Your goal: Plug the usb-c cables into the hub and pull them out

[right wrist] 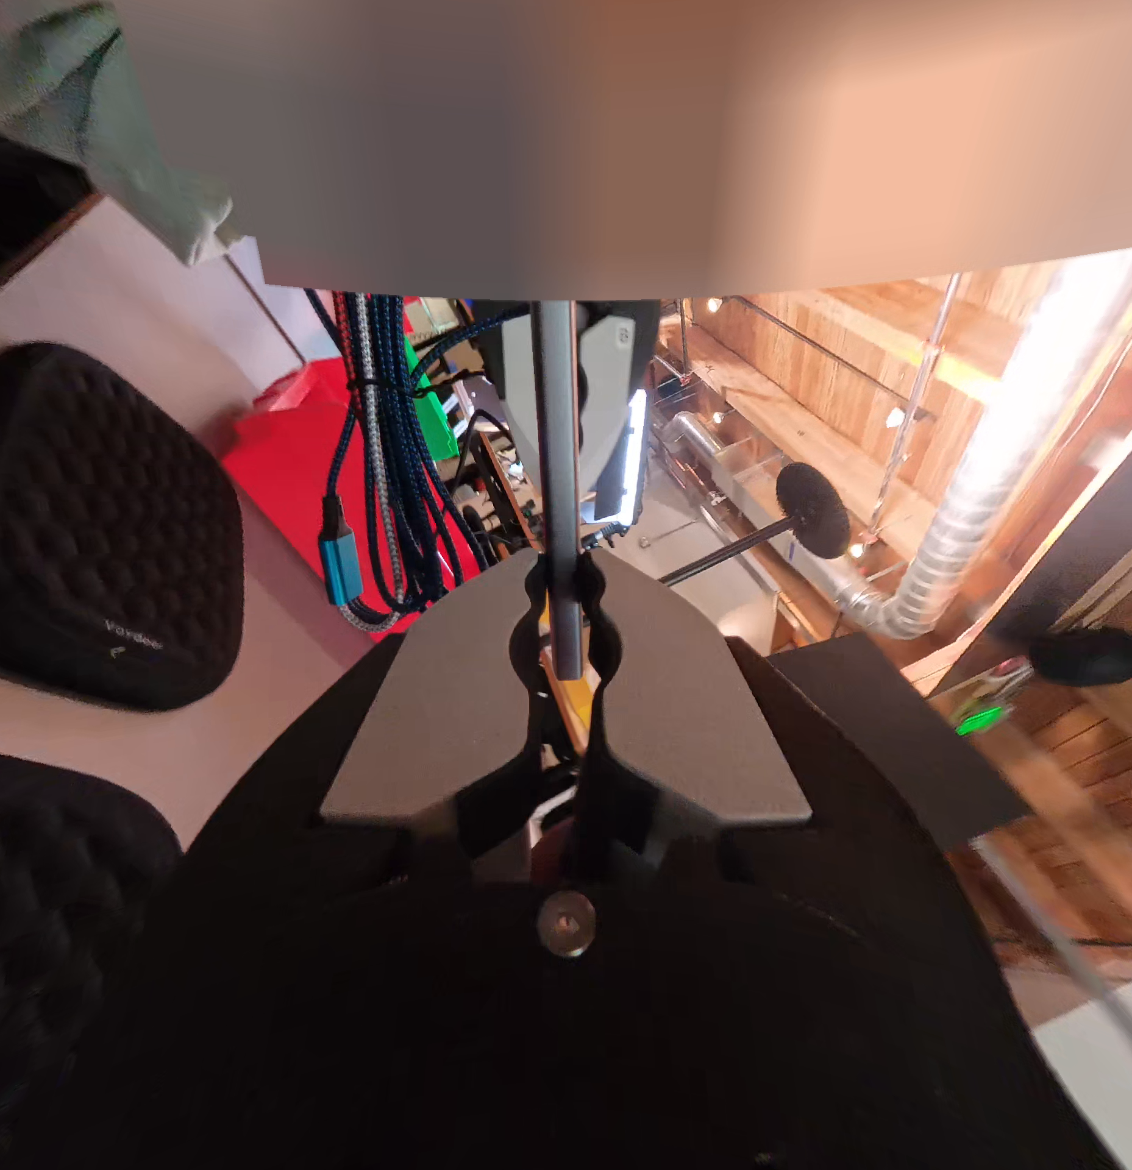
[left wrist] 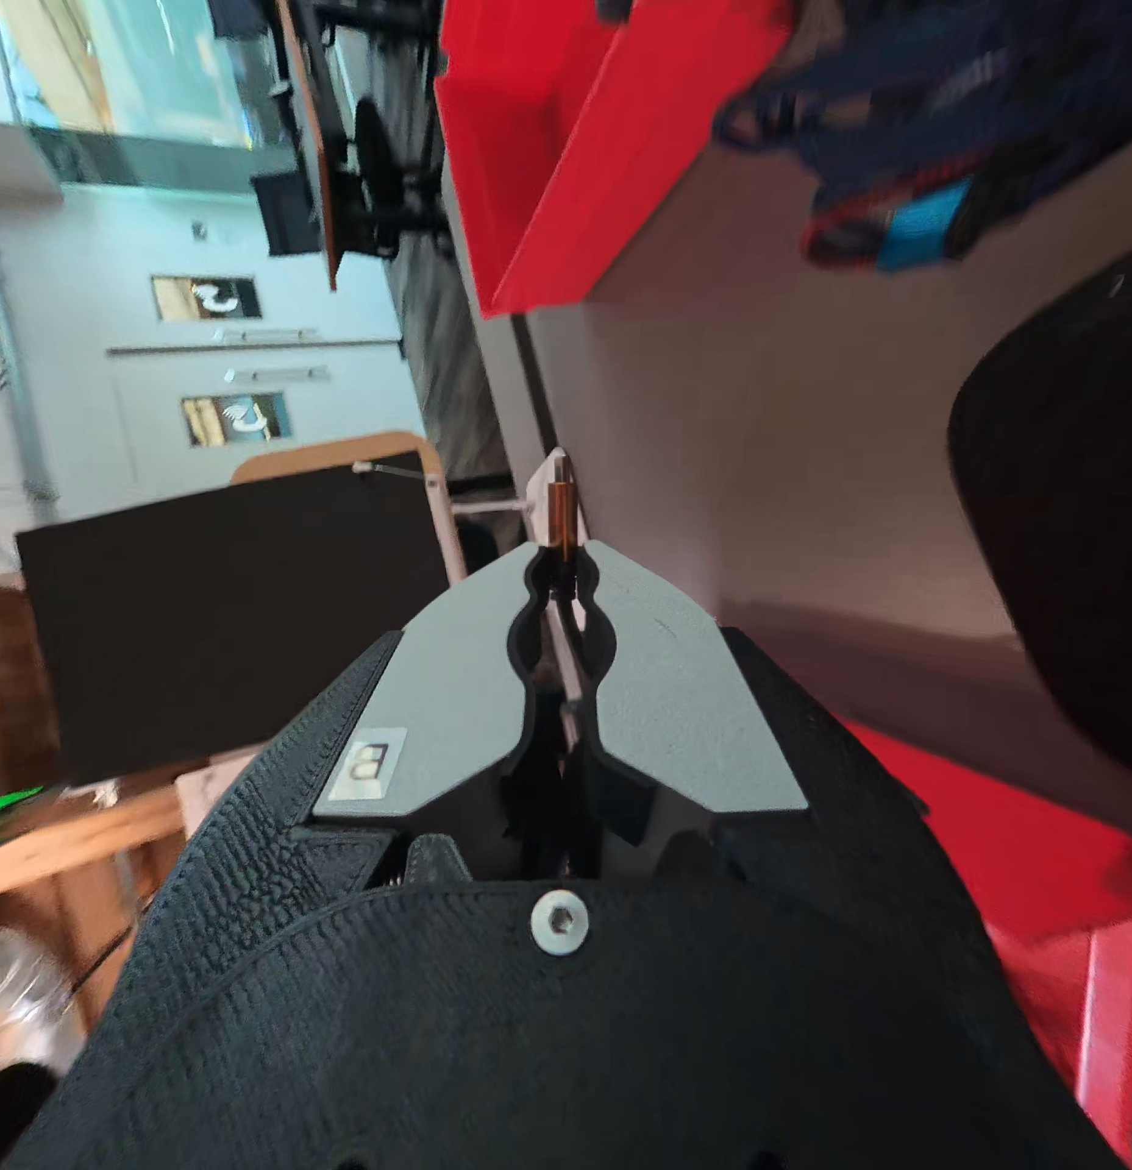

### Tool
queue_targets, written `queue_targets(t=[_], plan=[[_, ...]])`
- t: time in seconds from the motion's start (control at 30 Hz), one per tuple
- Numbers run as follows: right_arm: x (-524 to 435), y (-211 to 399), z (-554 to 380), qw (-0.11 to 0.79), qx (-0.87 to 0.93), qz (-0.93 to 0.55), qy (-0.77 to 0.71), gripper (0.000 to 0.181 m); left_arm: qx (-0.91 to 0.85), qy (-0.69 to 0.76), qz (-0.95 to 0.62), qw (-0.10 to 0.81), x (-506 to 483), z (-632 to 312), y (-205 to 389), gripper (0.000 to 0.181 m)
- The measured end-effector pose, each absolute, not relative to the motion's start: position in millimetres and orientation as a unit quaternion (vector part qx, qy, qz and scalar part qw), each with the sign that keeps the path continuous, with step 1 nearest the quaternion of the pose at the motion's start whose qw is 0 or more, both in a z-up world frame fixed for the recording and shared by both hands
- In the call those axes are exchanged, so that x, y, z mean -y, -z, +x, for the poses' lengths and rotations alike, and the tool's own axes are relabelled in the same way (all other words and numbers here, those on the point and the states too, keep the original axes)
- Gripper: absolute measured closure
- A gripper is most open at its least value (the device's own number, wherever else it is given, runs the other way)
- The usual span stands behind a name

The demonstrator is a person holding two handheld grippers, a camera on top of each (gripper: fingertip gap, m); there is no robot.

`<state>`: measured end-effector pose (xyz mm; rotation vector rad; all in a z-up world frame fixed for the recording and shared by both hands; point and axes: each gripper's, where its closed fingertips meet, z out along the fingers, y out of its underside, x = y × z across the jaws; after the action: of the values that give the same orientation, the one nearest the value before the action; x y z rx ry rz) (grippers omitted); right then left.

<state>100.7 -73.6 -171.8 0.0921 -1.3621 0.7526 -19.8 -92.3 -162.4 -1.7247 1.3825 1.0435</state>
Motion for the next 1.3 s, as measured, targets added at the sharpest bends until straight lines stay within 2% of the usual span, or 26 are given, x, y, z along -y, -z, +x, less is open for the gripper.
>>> queue_targets(t=[0.3, 0.53, 1.3], plan=[[76, 175, 97, 0.746, 0.628, 0.082, -0.207, 0.172, -0.53, -0.354, -0.667, 0.385, 57, 29, 187, 0.175], [69, 189, 84, 0.732, 0.656, 0.06, -0.173, 0.172, -0.515, -0.335, -0.68, 0.4, 60, 44, 202, 0.176], [67, 207, 75, 0.704, 0.687, 0.033, -0.178, 0.172, -0.534, -0.36, -0.673, 0.364, 56, 46, 217, 0.175]])
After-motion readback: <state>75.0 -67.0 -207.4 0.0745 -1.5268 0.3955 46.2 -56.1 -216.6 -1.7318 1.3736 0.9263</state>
